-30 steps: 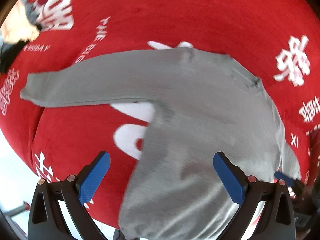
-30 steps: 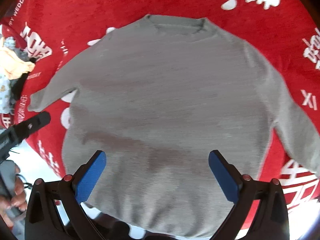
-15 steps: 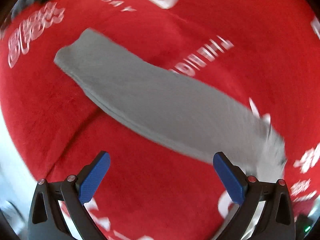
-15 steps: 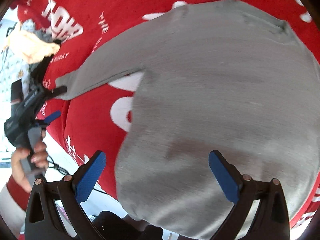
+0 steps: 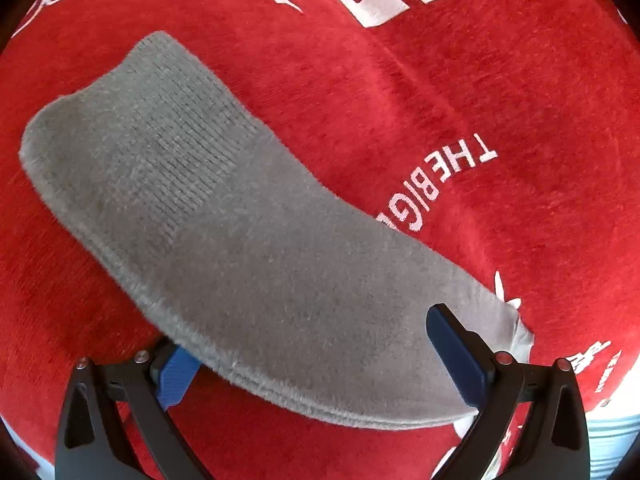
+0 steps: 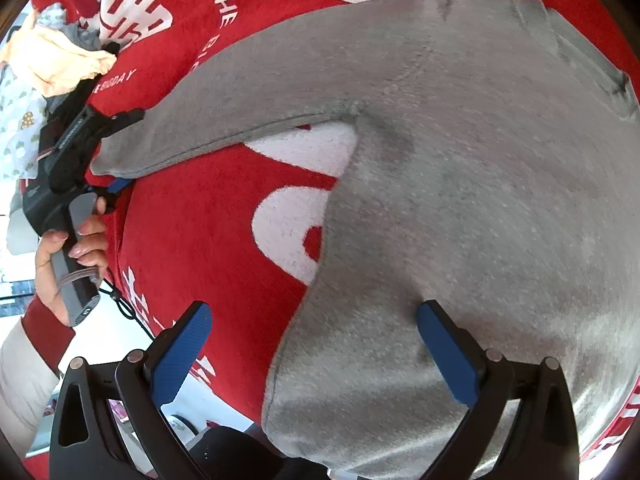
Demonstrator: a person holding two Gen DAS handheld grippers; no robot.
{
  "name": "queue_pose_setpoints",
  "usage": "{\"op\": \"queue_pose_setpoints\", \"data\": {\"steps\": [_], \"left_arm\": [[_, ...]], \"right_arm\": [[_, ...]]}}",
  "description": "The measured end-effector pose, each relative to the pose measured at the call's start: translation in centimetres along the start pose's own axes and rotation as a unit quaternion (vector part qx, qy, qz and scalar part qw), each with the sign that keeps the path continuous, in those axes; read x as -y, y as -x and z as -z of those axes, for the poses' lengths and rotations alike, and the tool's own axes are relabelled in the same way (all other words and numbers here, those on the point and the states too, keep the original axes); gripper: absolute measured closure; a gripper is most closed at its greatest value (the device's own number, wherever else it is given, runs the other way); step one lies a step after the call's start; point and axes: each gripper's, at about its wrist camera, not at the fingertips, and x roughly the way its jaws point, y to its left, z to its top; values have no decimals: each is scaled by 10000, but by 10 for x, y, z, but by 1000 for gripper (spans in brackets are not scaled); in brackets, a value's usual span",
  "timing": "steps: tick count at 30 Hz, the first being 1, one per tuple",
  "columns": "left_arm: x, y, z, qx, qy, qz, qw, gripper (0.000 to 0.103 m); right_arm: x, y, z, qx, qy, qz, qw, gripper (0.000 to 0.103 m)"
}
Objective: Fold small clothes
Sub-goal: 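Grasp the grey sweater's sleeve cuff with the left gripper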
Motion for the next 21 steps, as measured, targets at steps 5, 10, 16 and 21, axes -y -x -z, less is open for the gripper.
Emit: {"op": "queue_pose_setpoints", "data": {"steps": [5,10,16,21], "left_arm": [[5,-5,4,-72,-476,-158,9987,0],[7,-5,1,-19,-319,-384,9988,7],[18,3,1,173,-641,-873,9940,93],[48,18,3,473,-1220,-1094,9854,96]], "right_arm": [[-10,-5,-2,-45,29,-15,10000,1],[-14,-4,0,-49,0,-22,10000,1],[-8,5,0,75,-127,-87,9999,1],[4,17,5,245,-338,-106,9991,17]]}}
